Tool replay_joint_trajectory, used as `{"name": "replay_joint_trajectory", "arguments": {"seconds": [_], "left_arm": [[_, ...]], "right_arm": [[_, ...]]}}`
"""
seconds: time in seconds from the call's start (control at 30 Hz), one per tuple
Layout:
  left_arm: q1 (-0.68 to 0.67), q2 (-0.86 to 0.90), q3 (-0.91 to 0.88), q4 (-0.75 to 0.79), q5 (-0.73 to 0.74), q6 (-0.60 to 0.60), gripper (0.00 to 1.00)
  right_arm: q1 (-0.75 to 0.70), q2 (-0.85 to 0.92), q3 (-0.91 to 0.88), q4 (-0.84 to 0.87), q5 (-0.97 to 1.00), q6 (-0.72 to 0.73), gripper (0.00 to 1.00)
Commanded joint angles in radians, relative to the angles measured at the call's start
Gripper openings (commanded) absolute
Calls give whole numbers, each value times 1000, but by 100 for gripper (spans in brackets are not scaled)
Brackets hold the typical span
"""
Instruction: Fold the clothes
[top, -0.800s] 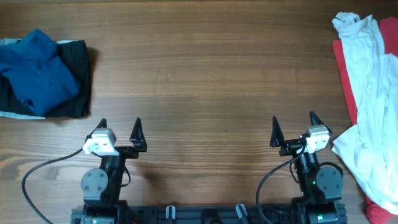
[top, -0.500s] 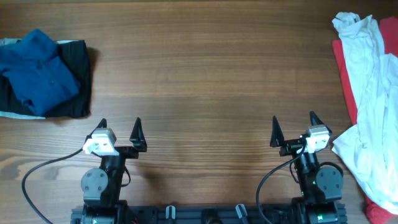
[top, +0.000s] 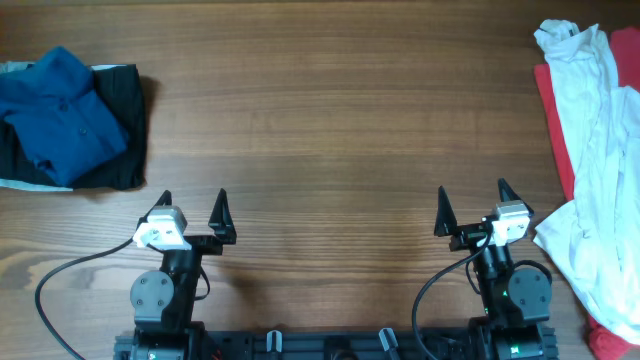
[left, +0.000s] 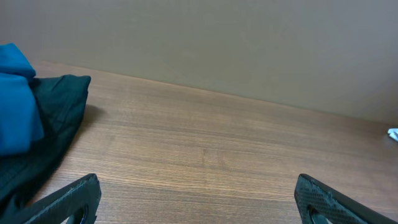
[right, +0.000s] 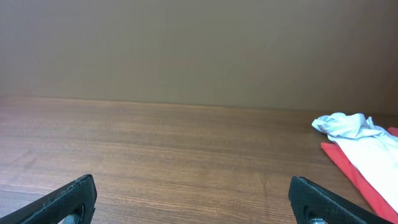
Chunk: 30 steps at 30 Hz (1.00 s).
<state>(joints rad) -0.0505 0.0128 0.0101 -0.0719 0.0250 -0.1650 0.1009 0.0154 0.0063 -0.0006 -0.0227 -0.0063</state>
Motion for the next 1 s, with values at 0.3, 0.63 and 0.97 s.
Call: {"name": "replay_joint_trajectory", "arguments": {"seconds": [0.3,0.63,0.97], "left_arm": [[-5,-10,-5,-4,16,16,100],[-5,-10,-5,-3,16,16,100],[-5,93,10,-12,107,-106,100]], "right_arm": [[-4,-12,-1,3,-12,-18,100],[-4,-12,-1,3,-12,-18,100],[-4,29,44,-76,-63,197,100]]}}
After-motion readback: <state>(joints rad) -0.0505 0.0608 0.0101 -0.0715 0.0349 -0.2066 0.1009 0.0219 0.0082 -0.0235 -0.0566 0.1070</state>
